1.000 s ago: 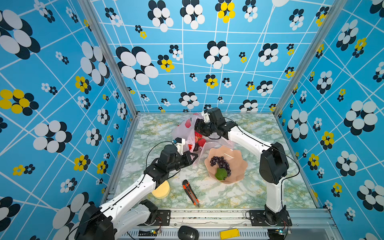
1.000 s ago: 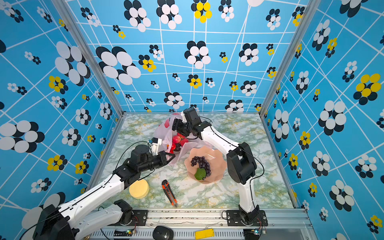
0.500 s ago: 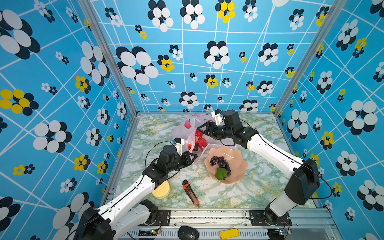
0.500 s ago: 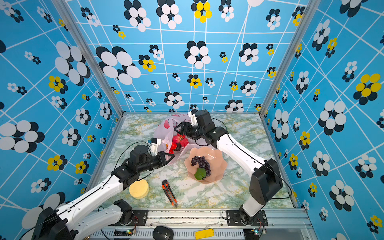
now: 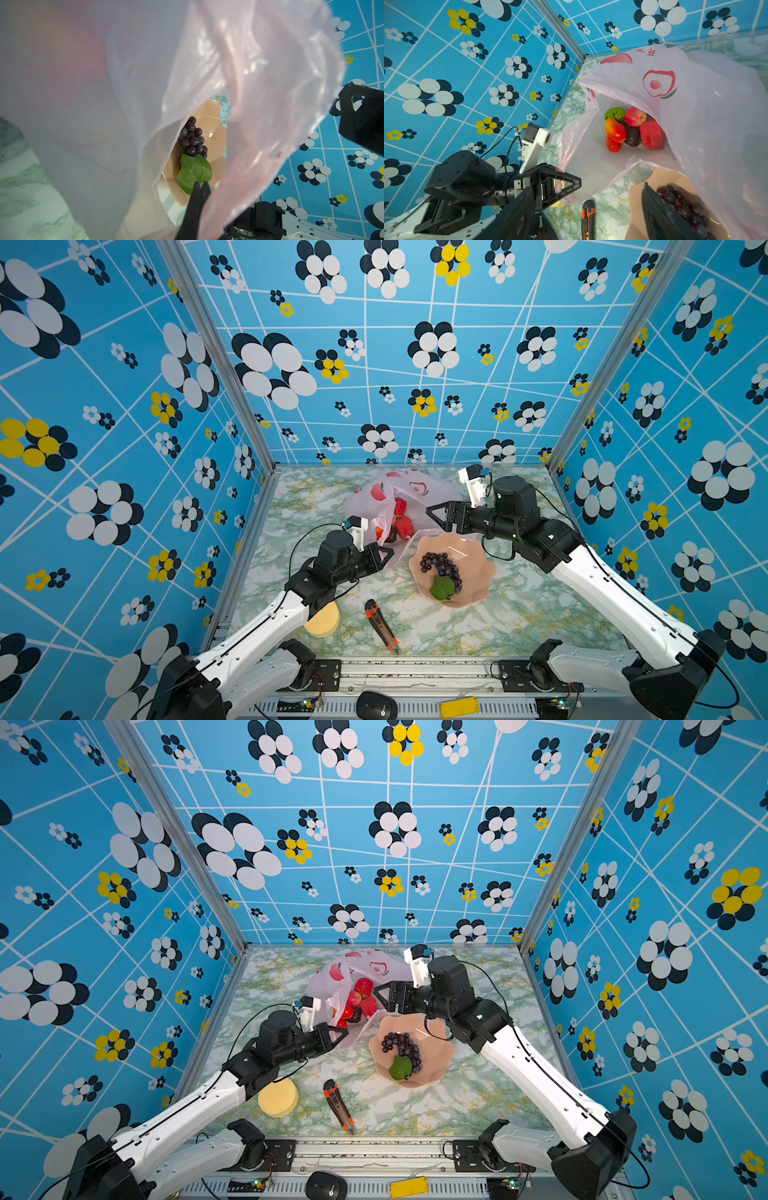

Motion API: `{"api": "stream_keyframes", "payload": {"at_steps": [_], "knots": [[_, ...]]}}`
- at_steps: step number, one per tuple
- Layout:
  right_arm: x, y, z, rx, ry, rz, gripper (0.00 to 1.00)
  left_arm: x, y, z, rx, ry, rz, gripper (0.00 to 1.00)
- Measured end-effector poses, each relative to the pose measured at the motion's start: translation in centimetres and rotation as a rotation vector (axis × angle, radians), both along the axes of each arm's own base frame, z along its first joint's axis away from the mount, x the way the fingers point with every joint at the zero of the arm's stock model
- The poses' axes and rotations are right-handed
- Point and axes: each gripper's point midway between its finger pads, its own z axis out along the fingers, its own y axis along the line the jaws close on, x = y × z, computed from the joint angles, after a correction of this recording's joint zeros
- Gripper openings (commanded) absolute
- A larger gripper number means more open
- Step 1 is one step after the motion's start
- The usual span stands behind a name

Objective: Place the fruits into the plastic bag
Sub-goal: 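Lower the right gripper into the bowl and grasp the dark grapes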

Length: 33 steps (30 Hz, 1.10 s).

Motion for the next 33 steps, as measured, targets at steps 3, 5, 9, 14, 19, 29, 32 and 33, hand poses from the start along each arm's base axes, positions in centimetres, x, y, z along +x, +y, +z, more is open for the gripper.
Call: {"api": "stream_keyframes", "payload": {"at_steps": [3,5,9,14,19,29,32,33], "knots": [[-0.4,-0.9,-0.3,-0.039,-0.012,-0.016,0.95,0.0,0.0,-0.1,0.002,0.003,0.0,0.0],[-0.6,-1.5,-0.5,-0.067,-0.022,-0.026,0.99,0.0,0.0,-0.1,0.002,0.003,0.0,0.0],[-0.9,-2.4,-1.6,-0.109,-0.016,-0.043,0.99,0.0,0.0,-0.1,0.002,0.003,0.0,0.0],[-0.9,-2.9,-2.8,-0.144,0.001,-0.063,0.99,0.0,0.0,-0.1,0.002,0.003,0.0,0.0],[-0.8,-3.2,-3.4,-0.16,0.008,-0.075,0.99,0.1,-0.1,-0.5,0.008,0.014,0.0,0.0],[-0.8,-3.1,-3.5,-0.163,0.011,-0.071,0.99,0.4,-0.3,-0.5,0.001,0.009,0.001,0.0],[-0.7,-2.9,-4.0,-0.169,0.024,-0.064,0.99,0.4,-0.3,-0.5,0.001,0.008,0.001,0.0],[-0.8,-2.9,-4.3,-0.172,0.031,-0.061,0.99,0.4,-0.3,-0.5,0.0,0.008,0.0,0.0]]}}
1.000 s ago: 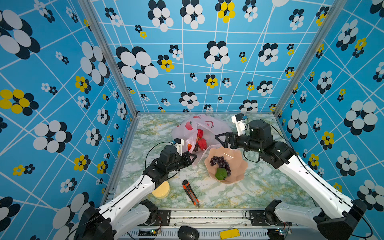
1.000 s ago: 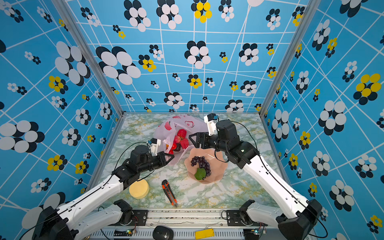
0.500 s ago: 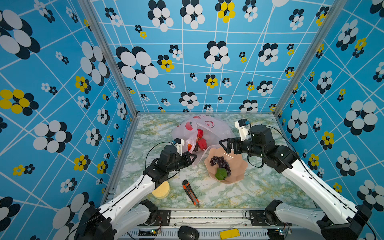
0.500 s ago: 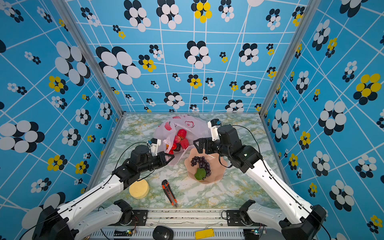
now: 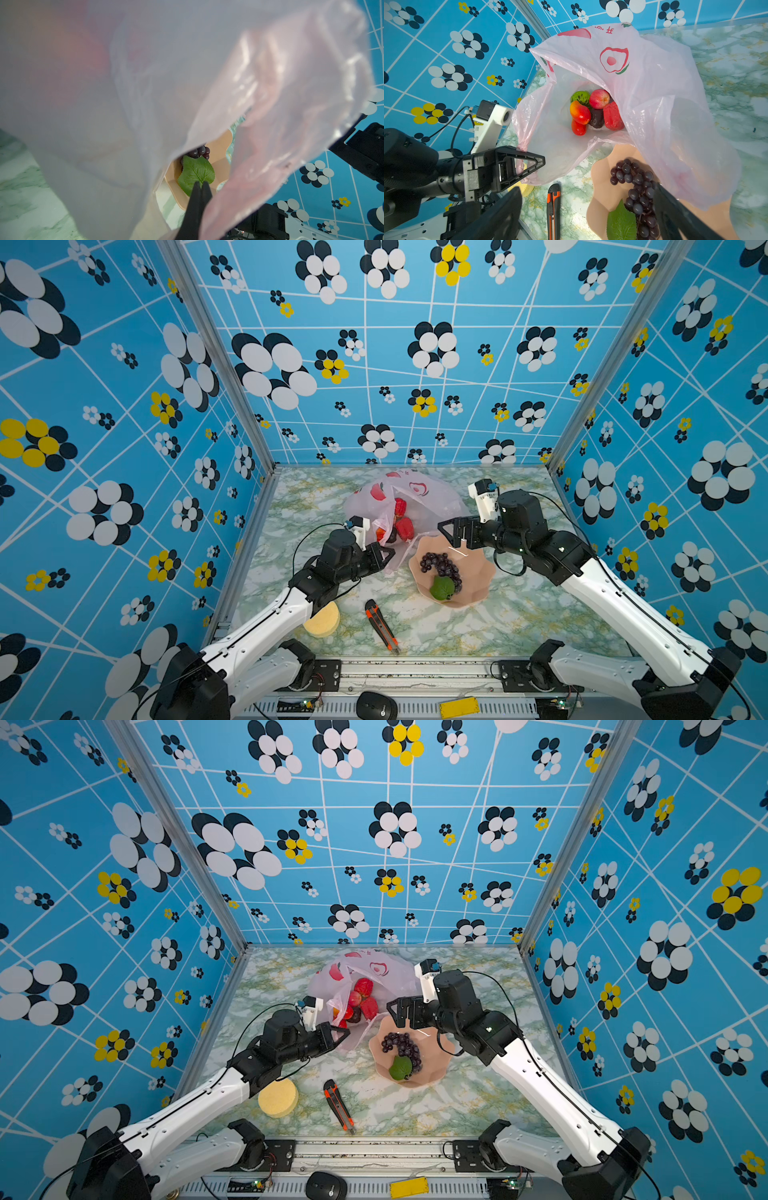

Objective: Place the fruits into the plastic bag
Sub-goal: 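Lower the right gripper into the bowl and grasp the dark grapes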

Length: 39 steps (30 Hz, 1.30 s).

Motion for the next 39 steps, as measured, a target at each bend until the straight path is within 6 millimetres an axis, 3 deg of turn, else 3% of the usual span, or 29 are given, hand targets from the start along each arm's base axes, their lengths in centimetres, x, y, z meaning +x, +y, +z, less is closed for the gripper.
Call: {"api": "stream_keyframes", "payload": {"at_steps": [11,21,32,39], "knots": [[0.6,1.5,-4.2,-0.044,0.121,0.04,0.99,0.1,-0.2,-0.8,0.01,0.021,-0.006,0.0],[-0.2,0.6,-13.5,-0.274,0.417,0.027,0.98,0.1,-0.3,-1.0,0.01,0.028,-0.013,0.0],[-1.9,-1.6,-18.7,-0.484,0.57,0.059,0.95,0.1,-0.4,-0.7,0.005,0.02,-0.013,0.0],[-2.2,-1.4,-20.6,-0.561,0.6,0.098,0.93,0.2,-0.4,-0.7,0.002,0.016,-0.013,0.0]]}}
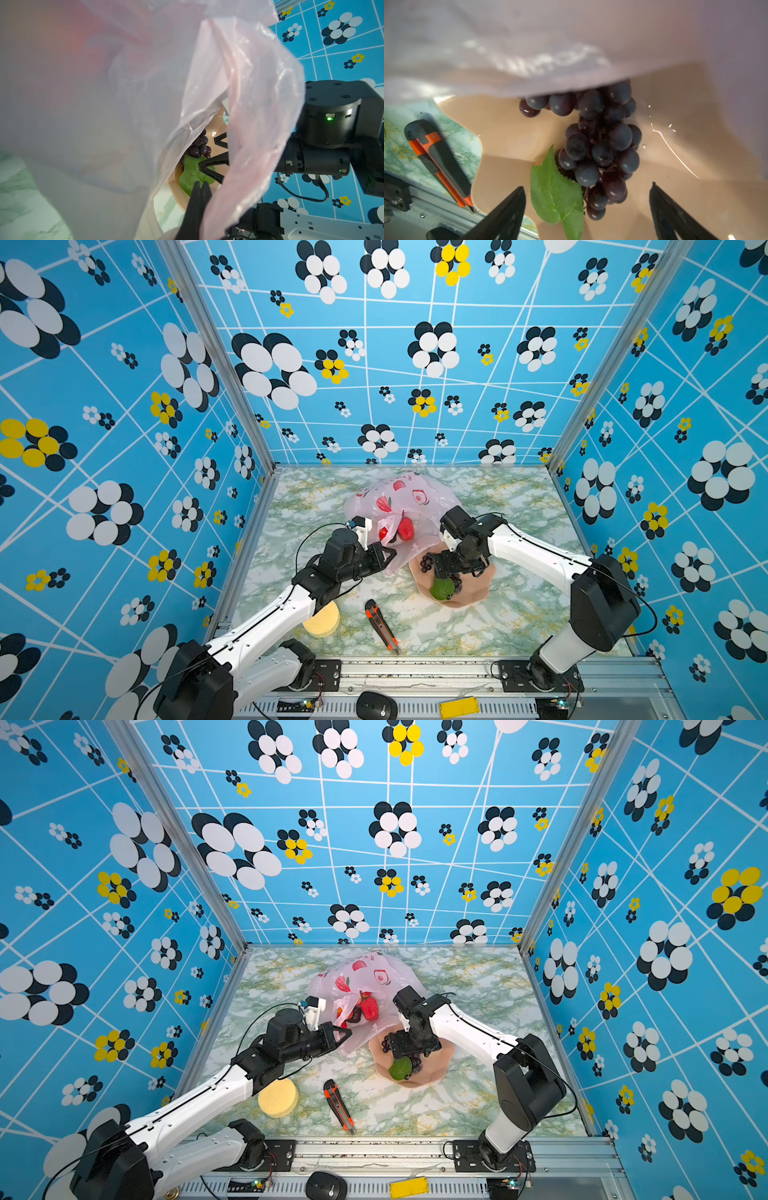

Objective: Place the fruits into the plastic bag
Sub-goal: 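Lower the right gripper into the bowl and grasp the dark grapes, then lift the grapes out of the bowl toward the bag opening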

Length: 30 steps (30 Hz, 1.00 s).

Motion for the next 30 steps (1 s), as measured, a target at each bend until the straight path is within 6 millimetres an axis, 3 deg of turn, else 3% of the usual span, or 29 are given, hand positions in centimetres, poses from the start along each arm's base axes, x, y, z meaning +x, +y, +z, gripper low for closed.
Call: {"api": "stream_keyframes", "payload": {"at_steps": [10,14,23,30], "knots": [[1.5,0.4,-3.4,-0.077,0.04,0.022,0.86,-0.1,0.1,0.5,-0.008,-0.014,0.001,0.0],[1.9,0.4,-4.5,-0.093,0.045,0.026,0.79,-0.2,0.2,0.9,-0.015,-0.026,0.001,0.0],[2.8,0.7,-5.6,-0.111,0.035,0.017,0.61,-0.2,0.2,1.0,-0.016,-0.026,0.002,0.0],[3.5,0.1,-5.1,-0.117,-0.04,-0.012,0.49,-0.2,0.2,1.0,-0.016,-0.026,0.002,0.0]]}}
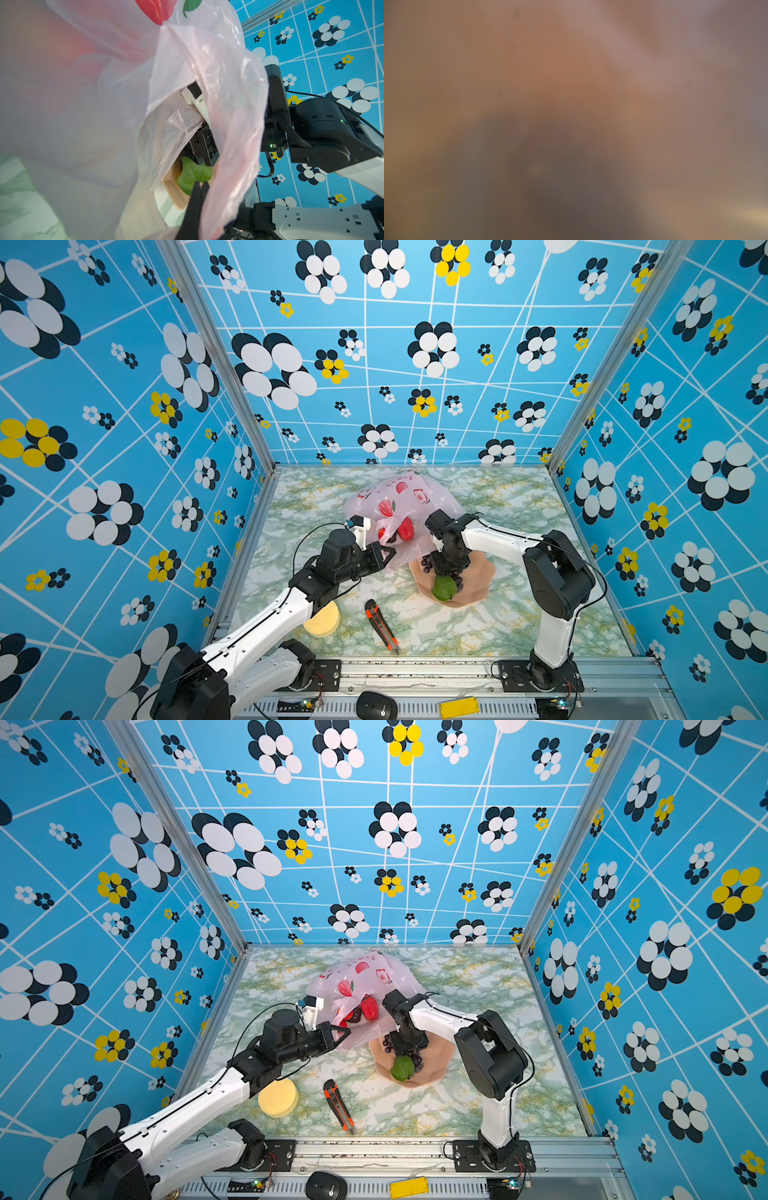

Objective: Place the fruits into the plastic bag
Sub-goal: 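Lift the grapes out of the bowl toward the bag opening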

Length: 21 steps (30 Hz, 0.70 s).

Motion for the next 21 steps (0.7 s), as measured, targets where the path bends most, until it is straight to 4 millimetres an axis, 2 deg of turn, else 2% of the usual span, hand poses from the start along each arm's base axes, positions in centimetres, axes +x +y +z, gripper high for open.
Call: {"api": "stream_keyframes", "payload": {"at_steps": [12,21], "knots": [[0.9,-3.7,3.4,-0.008,-0.309,-0.101,0.44,0.1,-0.1,-0.7,0.008,0.024,0.003,0.0],[0.8,-4.6,5.6,0.096,-0.507,-0.118,0.42,0.1,-0.1,-0.8,0.006,0.027,0.004,0.0]]}}
